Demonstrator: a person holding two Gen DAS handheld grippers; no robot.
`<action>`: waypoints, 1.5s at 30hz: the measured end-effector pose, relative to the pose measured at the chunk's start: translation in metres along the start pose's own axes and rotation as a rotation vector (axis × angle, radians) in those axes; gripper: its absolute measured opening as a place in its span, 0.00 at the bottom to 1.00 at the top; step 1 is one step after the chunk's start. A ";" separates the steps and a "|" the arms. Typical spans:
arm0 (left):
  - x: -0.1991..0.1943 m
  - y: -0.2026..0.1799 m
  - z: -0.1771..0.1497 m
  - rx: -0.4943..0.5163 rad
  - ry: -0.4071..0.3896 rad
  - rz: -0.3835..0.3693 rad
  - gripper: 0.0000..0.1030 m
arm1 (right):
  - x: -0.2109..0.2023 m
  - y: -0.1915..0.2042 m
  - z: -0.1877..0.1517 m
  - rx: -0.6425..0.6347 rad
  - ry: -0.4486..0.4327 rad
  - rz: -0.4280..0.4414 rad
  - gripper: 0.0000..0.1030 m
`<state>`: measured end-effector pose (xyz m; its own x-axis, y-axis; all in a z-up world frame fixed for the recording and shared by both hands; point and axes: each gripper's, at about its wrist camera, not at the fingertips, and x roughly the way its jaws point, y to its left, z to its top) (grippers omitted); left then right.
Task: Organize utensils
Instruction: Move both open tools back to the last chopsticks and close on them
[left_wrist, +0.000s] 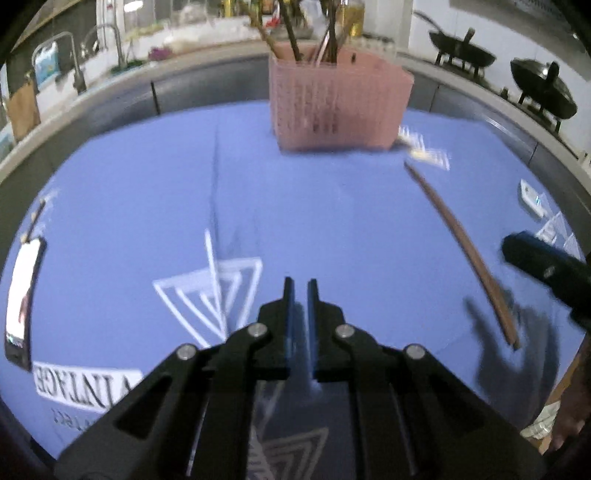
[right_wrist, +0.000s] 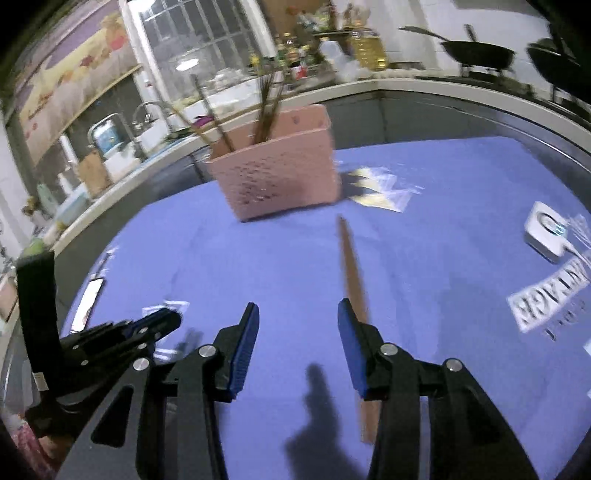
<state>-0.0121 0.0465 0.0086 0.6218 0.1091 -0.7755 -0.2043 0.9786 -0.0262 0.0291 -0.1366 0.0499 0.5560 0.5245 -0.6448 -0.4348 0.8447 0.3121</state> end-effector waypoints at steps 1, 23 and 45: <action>0.003 -0.001 -0.004 -0.002 0.017 -0.001 0.06 | -0.001 -0.007 -0.002 0.012 0.006 -0.008 0.44; 0.004 -0.012 -0.012 0.037 0.000 0.001 0.43 | 0.024 -0.034 -0.020 -0.036 0.118 -0.131 0.24; 0.011 -0.003 0.018 -0.040 0.042 -0.097 0.46 | 0.033 0.056 -0.059 -0.254 0.198 0.059 0.07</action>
<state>0.0087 0.0478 0.0118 0.6077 0.0060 -0.7942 -0.1751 0.9764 -0.1266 -0.0190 -0.0781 0.0052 0.3866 0.5200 -0.7617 -0.6388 0.7467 0.1855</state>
